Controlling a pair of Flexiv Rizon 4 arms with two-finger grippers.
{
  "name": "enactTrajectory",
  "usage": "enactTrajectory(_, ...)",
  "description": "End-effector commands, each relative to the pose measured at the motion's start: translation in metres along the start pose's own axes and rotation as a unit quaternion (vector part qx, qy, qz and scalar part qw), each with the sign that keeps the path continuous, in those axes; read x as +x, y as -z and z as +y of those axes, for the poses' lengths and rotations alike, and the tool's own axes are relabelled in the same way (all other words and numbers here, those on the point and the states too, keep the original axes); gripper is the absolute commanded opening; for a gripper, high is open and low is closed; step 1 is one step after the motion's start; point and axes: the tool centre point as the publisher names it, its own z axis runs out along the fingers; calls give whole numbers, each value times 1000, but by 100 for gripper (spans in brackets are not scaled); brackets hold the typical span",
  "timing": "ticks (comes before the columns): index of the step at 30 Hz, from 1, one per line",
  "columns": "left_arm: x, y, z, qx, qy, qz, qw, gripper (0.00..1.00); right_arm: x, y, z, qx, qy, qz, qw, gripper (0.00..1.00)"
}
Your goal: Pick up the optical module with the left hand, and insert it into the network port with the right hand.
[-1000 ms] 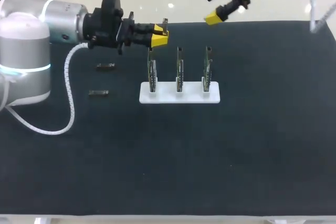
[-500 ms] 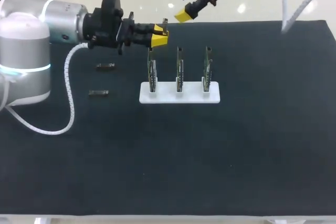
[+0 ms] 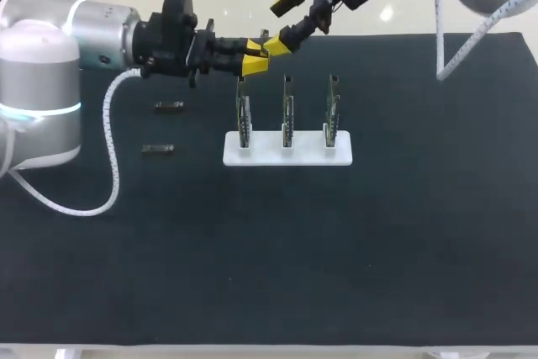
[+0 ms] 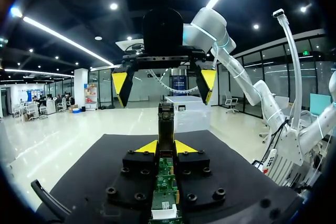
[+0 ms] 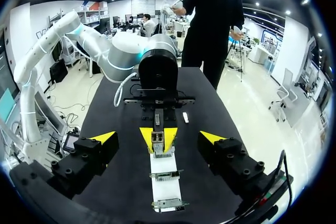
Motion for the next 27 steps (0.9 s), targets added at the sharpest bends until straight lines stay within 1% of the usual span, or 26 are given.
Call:
enactTrajectory(1,1,0,-1,-1,-1,-1,1000,0,0,-7,1,5,3,-3,1000,100)
enactTrajectory(12,1,0,-1,-1,-1,-1,1000,0,-1,-17,-2,1,11,-8,1000,99)
enactTrajectory(15,1,0,-1,-1,-1,-1,1000,0,-1,-19,-2,1,13,-9,1000,89)
enactTrajectory(16,1,0,-1,-1,-1,-1,1000,0,-1,-19,-3,2,13,-9,1000,80)
enactTrajectory(17,1,0,-1,-1,-1,-1,1000,0,-1,-20,-3,2,13,-9,1000,76)
enactTrajectory(19,1,0,-1,-1,-1,-1,1000,0,-2,-21,-3,5,13,-8,1000,63)
enactTrajectory(21,1,0,-1,-1,-1,-1,1000,0,-2,-21,-3,6,13,-8,1000,62)
enactTrajectory(22,1,0,-1,-1,-1,-1,1000,0,-2,-22,-3,6,13,-9,1000,60)
enactTrajectory(24,1,0,-1,-1,-1,-1,1000,0,-2,-23,-4,4,11,-10,1000,60)
enactTrajectory(25,1,0,-1,-1,-1,-1,1000,0,-2,-23,-3,4,11,-10,1000,59)
enactTrajectory(26,1,0,-1,-1,-1,-1,1000,0,-2,-24,-3,5,11,-11,1000,55)
enactTrajectory(27,1,0,-1,-1,-1,-1,1000,0,-1,-24,-2,5,11,-11,1000,53)
